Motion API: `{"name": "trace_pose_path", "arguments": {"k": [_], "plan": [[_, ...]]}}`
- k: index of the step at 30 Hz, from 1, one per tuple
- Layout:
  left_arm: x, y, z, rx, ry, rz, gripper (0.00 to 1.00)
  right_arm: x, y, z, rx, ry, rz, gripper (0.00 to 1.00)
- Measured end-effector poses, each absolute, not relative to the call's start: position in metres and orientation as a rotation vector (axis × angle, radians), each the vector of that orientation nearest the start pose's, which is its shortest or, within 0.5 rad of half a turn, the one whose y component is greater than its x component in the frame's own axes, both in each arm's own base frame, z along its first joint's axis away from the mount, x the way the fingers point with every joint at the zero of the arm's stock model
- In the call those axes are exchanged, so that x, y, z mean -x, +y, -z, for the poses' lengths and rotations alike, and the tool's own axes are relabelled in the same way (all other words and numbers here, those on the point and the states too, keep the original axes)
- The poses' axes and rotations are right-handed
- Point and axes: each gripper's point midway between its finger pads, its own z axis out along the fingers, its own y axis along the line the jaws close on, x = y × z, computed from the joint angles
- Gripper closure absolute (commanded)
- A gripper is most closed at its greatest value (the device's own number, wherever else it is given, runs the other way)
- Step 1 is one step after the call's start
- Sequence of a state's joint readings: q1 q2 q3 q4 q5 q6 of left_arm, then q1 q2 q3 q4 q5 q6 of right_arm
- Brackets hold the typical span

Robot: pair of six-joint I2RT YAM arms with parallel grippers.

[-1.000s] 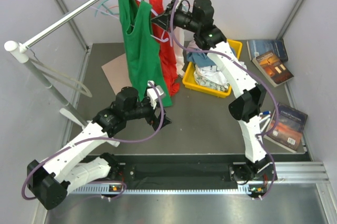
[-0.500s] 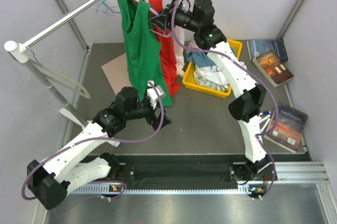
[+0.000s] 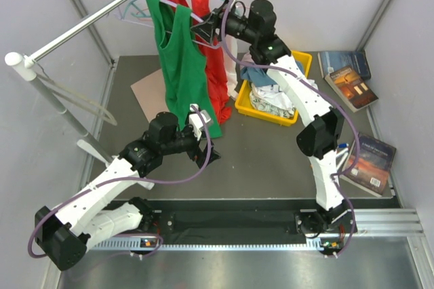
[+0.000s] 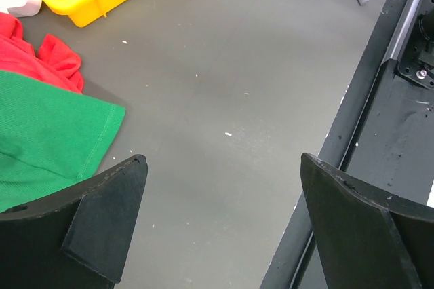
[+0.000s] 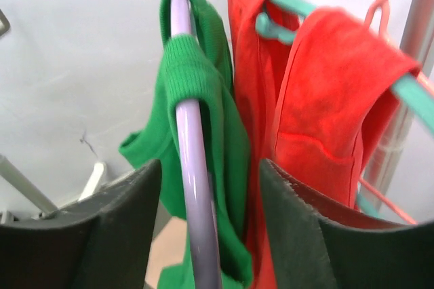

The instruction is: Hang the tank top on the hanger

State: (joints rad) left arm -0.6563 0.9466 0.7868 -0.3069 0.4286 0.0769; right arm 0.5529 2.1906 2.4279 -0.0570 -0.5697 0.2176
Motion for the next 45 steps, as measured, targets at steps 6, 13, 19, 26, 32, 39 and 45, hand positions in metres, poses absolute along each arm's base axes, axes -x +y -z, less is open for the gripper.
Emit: {"name": "trace_pose_path", "arguments": {"k": [6, 13, 19, 26, 32, 39, 45], "plan": [[-0.204, -0.242, -0.205, -0.99, 1.833, 0.78, 0.01, -0.467, 0.404, -0.441, 0.718, 1.328, -1.01, 0.12], [-0.212, -0.231, -0.209, -0.927, 1.834, 0.698, 0.01, -0.452, 0.38, -0.459, 0.705, 1.312, -0.94, 0.0], [-0.218, -0.227, -0.209, -0.884, 1.852, 0.663, 0.01, -0.429, 0.329, -0.464, 0.625, 1.349, -0.786, 0.0], [-0.224, -0.22, -0.209, -0.828, 1.872, 0.618, 0.01, -0.361, 0.241, -0.405, 0.489, 1.449, -0.583, 0.0], [-0.232, -0.213, -0.212, -0.757, 1.879, 0.572, 0.01, -0.309, 0.187, -0.304, 0.405, 1.607, -0.478, 0.0], [-0.239, -0.208, -0.213, -0.699, 1.893, 0.537, 0.01, -0.265, 0.138, -0.163, 0.267, 1.898, -0.368, 0.0], [-0.242, -0.205, -0.213, -0.674, 1.899, 0.513, 0.01, -0.252, 0.119, -0.167, 0.088, 1.831, -0.396, 0.0]]}}
